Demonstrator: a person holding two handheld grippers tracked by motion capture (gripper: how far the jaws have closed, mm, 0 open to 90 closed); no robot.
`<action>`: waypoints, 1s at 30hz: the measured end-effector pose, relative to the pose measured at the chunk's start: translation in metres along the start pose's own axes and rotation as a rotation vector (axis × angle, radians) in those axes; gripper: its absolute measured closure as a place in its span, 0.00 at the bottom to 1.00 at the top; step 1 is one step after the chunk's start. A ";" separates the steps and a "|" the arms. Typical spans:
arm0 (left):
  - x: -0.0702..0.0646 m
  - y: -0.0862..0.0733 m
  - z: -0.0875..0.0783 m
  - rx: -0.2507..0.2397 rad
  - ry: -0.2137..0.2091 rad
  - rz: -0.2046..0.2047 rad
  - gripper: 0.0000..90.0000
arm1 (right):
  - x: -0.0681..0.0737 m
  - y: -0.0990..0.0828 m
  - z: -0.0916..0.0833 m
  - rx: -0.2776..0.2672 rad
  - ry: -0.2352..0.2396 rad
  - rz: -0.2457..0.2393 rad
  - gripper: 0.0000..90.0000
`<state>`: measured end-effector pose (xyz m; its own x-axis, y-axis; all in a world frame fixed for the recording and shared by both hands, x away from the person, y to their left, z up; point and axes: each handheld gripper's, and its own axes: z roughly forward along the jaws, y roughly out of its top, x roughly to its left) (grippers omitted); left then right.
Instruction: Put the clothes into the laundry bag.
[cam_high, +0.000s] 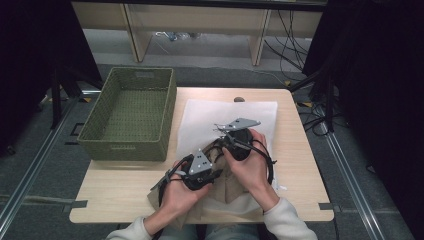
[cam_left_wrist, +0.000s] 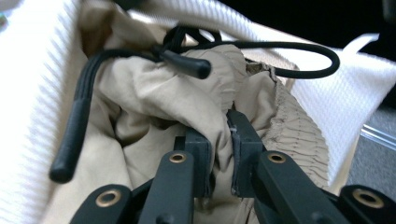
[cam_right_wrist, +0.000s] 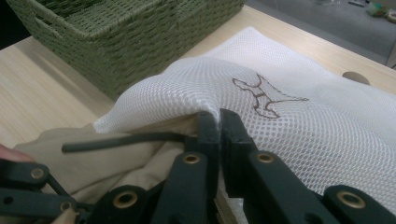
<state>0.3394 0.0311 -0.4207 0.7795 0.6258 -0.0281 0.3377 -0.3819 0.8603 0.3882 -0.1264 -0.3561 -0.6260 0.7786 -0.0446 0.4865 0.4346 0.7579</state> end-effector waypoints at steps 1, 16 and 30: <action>0.002 0.003 -0.001 -0.001 0.001 0.024 0.88 | -0.001 0.000 0.000 -0.001 -0.004 0.004 0.98; 0.023 -0.023 0.060 0.051 0.058 -0.031 0.75 | -0.004 -0.003 0.006 0.028 0.002 0.020 0.98; 0.009 -0.017 -0.001 0.083 0.010 0.109 0.31 | -0.005 -0.004 0.006 0.033 -0.007 0.044 0.98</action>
<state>0.3401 0.0441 -0.4345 0.8087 0.5841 0.0692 0.2937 -0.5030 0.8129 0.3935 -0.1293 -0.3628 -0.5997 0.8001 -0.0166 0.5330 0.4147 0.7375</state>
